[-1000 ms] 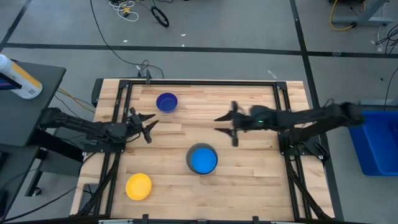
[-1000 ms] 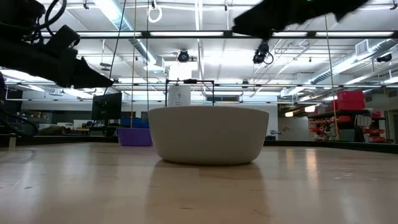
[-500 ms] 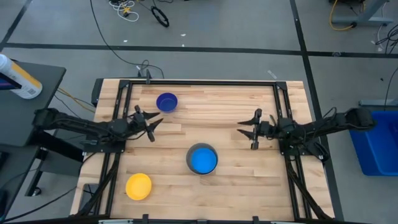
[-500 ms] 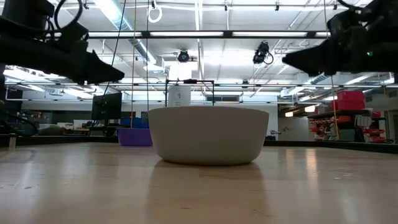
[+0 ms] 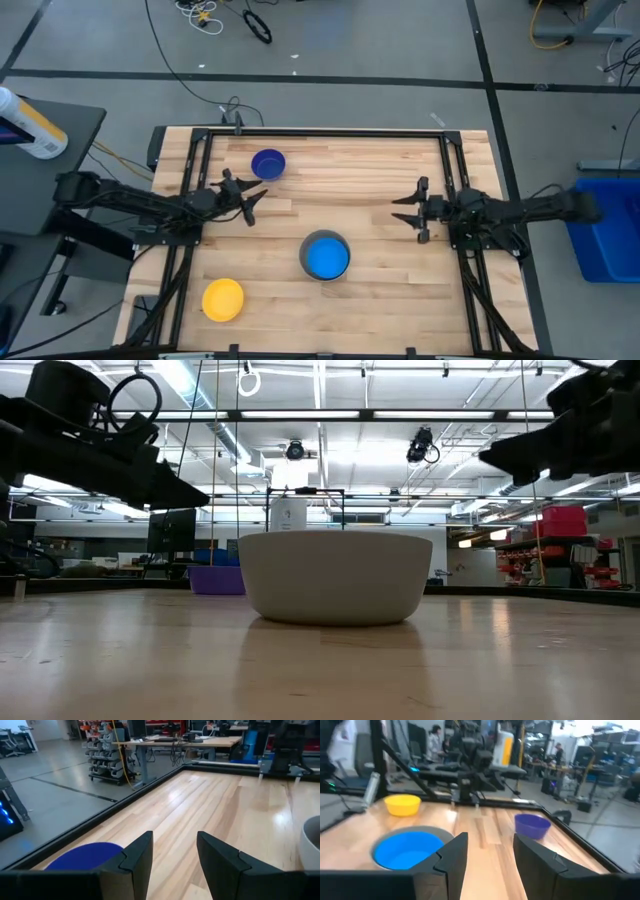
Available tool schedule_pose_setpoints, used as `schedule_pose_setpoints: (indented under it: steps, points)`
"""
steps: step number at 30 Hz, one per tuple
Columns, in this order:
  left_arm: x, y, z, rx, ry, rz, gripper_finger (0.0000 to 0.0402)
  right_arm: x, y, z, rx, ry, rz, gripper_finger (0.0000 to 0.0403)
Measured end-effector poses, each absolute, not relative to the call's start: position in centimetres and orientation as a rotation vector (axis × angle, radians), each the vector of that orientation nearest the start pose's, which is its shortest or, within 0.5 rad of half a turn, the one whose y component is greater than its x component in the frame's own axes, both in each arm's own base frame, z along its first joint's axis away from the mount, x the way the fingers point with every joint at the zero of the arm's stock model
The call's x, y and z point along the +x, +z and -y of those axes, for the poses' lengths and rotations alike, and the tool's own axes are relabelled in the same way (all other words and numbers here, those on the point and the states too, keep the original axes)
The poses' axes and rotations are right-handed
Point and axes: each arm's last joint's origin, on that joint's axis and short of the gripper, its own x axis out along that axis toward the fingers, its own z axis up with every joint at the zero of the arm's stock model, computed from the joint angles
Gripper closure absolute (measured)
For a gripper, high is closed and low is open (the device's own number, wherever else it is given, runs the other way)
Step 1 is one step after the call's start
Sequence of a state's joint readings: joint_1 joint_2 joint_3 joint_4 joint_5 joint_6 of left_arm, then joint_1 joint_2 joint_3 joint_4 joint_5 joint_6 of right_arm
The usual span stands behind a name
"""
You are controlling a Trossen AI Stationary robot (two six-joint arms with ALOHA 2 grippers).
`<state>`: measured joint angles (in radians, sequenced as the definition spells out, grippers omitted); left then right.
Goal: Nest bowls inside each other
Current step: Stack the blue bowl on the light blue bowl
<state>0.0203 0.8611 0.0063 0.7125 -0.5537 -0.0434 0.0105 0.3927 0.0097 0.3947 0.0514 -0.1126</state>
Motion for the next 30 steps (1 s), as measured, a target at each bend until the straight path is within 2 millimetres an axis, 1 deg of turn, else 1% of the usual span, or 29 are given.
schedule_pose_setpoints:
  steps: [3,7,10,20,22,25,30]
  points:
    - [14.7,14.5,-1.9,-0.003,0.576,-0.127,0.0239,11.4,17.2,-0.1,-0.108,-0.015,0.033,0.0238]
    - [14.9,14.5,-1.8,-0.005,0.556,-0.136,0.0239,10.3,17.1,-0.1,-0.094,-0.006,0.035,0.0240]
    - [14.9,14.5,-1.8,-0.005,0.556,-0.138,0.0239,9.7,17.0,-0.2,-0.094,0.034,0.049,0.0239]
    - [15.0,14.8,-1.9,-0.014,0.562,-0.105,0.0239,9.7,17.0,-0.2,-0.121,0.052,0.043,0.0240]
    - [15.0,14.9,-2.2,-0.031,0.575,-0.099,0.0239,9.7,16.8,-0.2,-0.121,0.037,0.023,0.0241]
    - [15.6,14.9,-3.2,-0.071,0.576,-0.170,0.0239,9.8,16.7,-0.1,-0.113,0.017,0.005,0.0241]
    - [17.9,15.7,-5.0,-0.110,0.575,-0.304,0.0239,9.8,16.6,-0.1,-0.112,0.012,0.001,0.0236]
